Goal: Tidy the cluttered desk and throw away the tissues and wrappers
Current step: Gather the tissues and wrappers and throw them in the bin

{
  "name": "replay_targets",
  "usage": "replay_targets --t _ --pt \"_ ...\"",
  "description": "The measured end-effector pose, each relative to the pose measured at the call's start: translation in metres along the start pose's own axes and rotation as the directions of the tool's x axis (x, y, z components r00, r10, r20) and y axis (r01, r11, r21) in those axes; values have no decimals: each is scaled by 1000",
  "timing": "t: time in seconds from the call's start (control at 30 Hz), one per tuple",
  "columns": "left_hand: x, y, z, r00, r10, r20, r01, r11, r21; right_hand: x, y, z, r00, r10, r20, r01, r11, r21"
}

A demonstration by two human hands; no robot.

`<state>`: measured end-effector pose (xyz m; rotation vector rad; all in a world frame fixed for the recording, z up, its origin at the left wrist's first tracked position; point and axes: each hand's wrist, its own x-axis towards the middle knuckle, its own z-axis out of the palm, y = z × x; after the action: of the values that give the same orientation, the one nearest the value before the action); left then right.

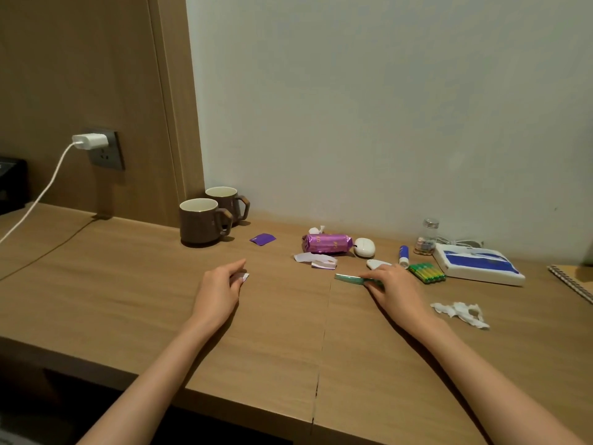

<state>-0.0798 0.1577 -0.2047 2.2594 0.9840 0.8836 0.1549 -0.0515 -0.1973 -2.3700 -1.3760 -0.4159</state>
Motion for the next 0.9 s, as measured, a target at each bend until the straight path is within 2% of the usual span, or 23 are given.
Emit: replay_targets --t 0.1,0.2,0.37,0.5,0.6,0.77,0.9 --pt "0 2 -2 999 26 39 -22 996 -81 0 5 -4 997 82 -2 -82 997 8" --pt "0 0 -4 996 60 74 -52 993 -102 5 -6 -8 993 97 -65 -92 993 68" --pt "-1 -5 -3 998 -59 7 56 979 197 29 -41 0 1000 1 -29 2 994 107" --pt "-4 -7 -4 991 -131 -16 130 960 247 48 -57 22 1000 3 10 -4 999 50" --pt "-7 -12 -9 994 -105 -43 112 966 233 55 -63 34 1000 23 17 -23 1000 -16" --pt "-6 -14 -11 995 -31 -99 51 977 207 52 -69 39 999 -44 -29 44 999 15" --pt "-5 -16 -12 997 -53 -64 56 997 56 45 -72 35 995 -97 -17 97 995 1"
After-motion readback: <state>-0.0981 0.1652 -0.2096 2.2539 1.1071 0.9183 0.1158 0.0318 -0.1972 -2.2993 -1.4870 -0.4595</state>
